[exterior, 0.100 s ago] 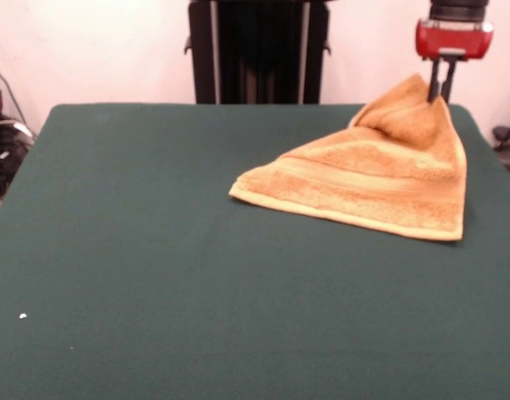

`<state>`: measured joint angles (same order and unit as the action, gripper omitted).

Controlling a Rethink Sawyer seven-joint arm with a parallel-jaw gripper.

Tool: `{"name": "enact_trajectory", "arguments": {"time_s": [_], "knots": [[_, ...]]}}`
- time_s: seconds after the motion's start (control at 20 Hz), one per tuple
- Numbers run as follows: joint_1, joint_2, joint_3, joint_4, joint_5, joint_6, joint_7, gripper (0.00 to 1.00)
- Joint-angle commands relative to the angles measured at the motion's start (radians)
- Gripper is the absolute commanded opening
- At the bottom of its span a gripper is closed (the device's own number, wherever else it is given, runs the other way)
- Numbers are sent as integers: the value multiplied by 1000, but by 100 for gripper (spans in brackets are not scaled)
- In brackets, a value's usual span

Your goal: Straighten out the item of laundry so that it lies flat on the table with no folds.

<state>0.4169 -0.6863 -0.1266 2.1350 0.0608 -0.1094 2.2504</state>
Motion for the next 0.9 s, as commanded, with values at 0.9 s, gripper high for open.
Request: {"name": "enact_trajectory", "arguments": {"time_s": [0.9], "knots": [[105,-90,81,25,270,286,194,0]]}}
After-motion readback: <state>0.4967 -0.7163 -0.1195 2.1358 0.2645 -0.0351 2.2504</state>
